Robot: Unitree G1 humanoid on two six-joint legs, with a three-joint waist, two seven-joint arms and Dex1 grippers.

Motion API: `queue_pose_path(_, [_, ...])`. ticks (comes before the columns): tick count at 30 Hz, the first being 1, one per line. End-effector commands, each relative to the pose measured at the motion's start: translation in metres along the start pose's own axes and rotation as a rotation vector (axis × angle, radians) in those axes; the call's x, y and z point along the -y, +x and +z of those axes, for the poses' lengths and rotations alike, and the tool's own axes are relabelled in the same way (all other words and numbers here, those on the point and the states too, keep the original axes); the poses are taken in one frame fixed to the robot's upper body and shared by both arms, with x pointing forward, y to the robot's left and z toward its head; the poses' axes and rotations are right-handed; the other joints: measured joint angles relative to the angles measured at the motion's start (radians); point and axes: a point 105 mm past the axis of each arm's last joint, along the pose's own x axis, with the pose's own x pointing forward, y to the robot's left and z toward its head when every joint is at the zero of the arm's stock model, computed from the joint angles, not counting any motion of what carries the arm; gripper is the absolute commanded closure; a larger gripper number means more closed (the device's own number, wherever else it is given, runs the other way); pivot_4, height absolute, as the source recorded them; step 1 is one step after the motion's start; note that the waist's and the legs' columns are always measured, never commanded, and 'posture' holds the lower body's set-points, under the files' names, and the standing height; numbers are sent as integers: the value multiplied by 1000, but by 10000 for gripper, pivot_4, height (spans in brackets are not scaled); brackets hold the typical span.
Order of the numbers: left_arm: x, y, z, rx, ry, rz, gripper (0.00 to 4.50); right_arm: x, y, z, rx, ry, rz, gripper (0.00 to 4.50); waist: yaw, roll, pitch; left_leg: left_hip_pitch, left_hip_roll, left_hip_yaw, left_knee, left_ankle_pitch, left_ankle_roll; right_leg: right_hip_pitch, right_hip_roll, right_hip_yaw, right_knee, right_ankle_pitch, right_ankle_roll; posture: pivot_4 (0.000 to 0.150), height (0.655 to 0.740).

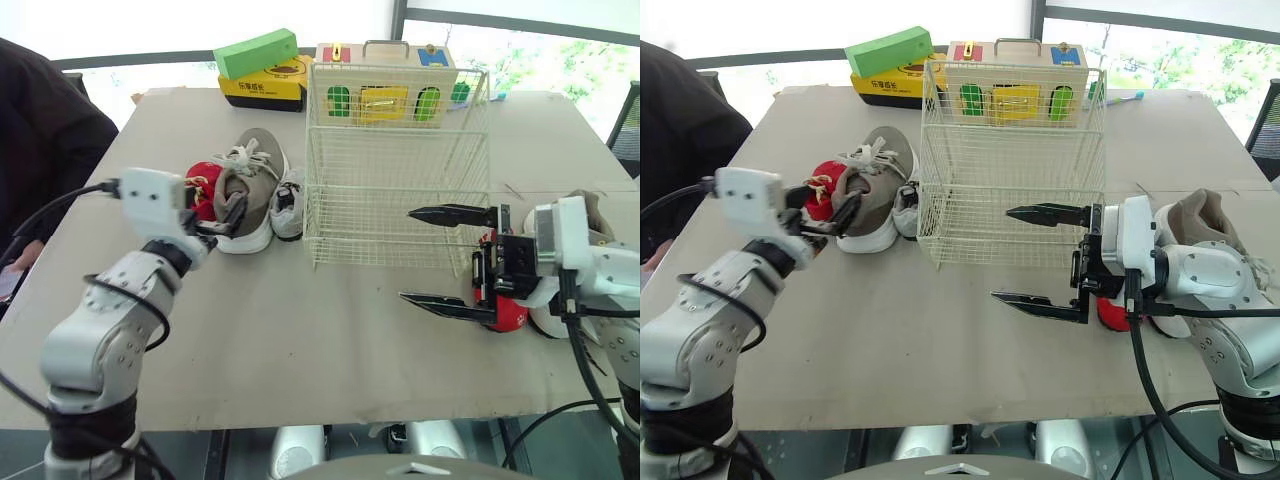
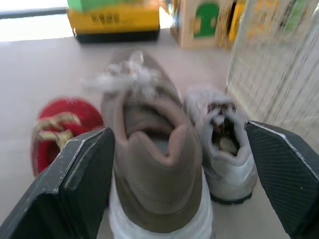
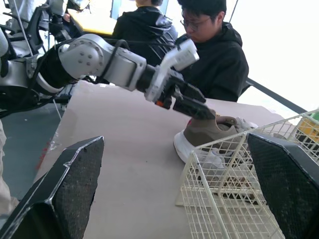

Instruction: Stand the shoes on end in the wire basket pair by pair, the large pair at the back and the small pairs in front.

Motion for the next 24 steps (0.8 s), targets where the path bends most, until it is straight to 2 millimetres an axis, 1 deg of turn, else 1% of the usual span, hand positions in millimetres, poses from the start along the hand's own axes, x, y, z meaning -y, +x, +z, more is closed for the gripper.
queue_pose_path(1, [-7,17,-31,-138,12,92,5691,-6,1,4,-7,-38,-5,0,1,0,0,0,0,0,0,0,0,0,0,-1,0,1,1,1500,7400])
queue_pose_path(3, [-3,22,-48,-179,23,87,12500,-7,0,3,-15,-34,-17,0,7,0,-1,0,0,1,-1,0,0,1,0,-2,0,1,1,1500,7400])
queue_pose_path(6, [3,26,-53,-163,28,56,26214,-8,1,1,-25,-30,-33,0,11,3,-2,2,0,1,-1,0,0,2,0,-3,0,-1,-1,1500,7400])
queue_pose_path(7, [4,26,-53,-159,35,50,29707,-9,1,1,-26,-28,-36,0,11,3,-2,2,0,1,0,0,-1,2,0,-3,0,-1,-1,1500,7400])
queue_pose_path(8, [4,27,-53,-147,33,49,32574,-9,1,0,-29,-24,-41,0,11,3,-2,4,0,0,0,1,-1,4,0,-3,0,-1,-1,1500,7400])
queue_pose_path(9, [3,28,-52,-125,30,48,34009,-8,2,-1,-33,-21,-47,0,11,3,-3,6,0,0,0,1,-1,5,0,-3,0,-1,0,1500,7400])
queue_pose_path(11, [2,28,-40,-47,16,56,37516,-6,2,-5,-45,-10,-68,0,12,4,-3,7,0,-2,0,0,-1,6,-1,-2,0,-3,2,1500,7400])
queue_pose_path(12, [3,26,-32,7,8,60,38030,-4,3,-5,-48,-10,-82,0,12,4,-3,7,0,-2,0,0,-1,6,-1,-2,0,-3,2,1500,7400])
queue_pose_path(14, [-3,16,-2,169,7,119,38264,3,4,-3,-40,-29,-130,0,11,4,-3,6,0,-3,0,1,-1,6,-1,-2,0,-1,0,1500,7400])
queue_pose_path(15, [-8,8,16,269,-6,158,38279,6,4,-3,-39,-26,-138,0,11,4,-3,5,0,-3,0,1,-1,5,-1,-2,0,-1,-1,1500,7400])
queue_pose_path(16, [-11,1,26,332,-15,183,38307,8,5,-2,-39,-22,-141,0,11,2,-2,4,0,-4,0,1,-1,4,-1,-2,0,-1,-2,1500,7400])
queue_pose_path(17, [-12,-11,47,440,-15,210,38374,12,5,-1,-35,-27,-156,0,11,0,-1,2,0,-4,0,1,-1,3,-1,-2,0,0,-2,1500,7400])
queue_pose_path(18, [-11,-22,64,525,9,223,38374,17,6,2,-20,-16,-162,0,11,-4,2,0,0,-4,0,1,-1,1,-1,-2,0,0,-2,1500,7400])
queue_pose_path(19, [-9,-31,78,593,32,234,38374,21,7,5,0,-16,-165,0,9,-10,5,-2,0,-4,0,1,-1,0,-1,-2,0,0,-2,1500,7400])
queue_pose_path(20, [-7,-39,88,646,38,238,38374,25,8,9,9,-21,-167,0,8,-12,6,-3,0,-5,0,1,-1,-1,0,-3,0,0,-2,1500,7400])
queue_pose_path(21, [-6,-44,95,677,40,241,38374,29,10,13,17,-27,-170,0,9,-12,7,-4,0,-5,0,1,-1,-1,0,-3,0,2,-1,1500,7400])
queue_pose_path(22, [-2,-47,104,712,63,229,38374,38,12,21,33,-56,-189,0,9,-12,7,-4,0,-4,0,1,-1,-1,0,-3,-1,2,1,1500,7400])
queue_pose_path(23, [7,-50,116,753,112,179,38374,49,14,31,31,-63,-204,0,9,-12,7,-4,0,-4,0,1,-1,-2,-1,-2,-1,2,1,1500,7400])
queue_pose_path(24, [15,-51,123,779,149,142,38374,56,15,38,29,-64,-215,0,10,-12,7,-5,0,-3,0,1,-1,-2,-1,-2,-1,2,1,1500,7400])
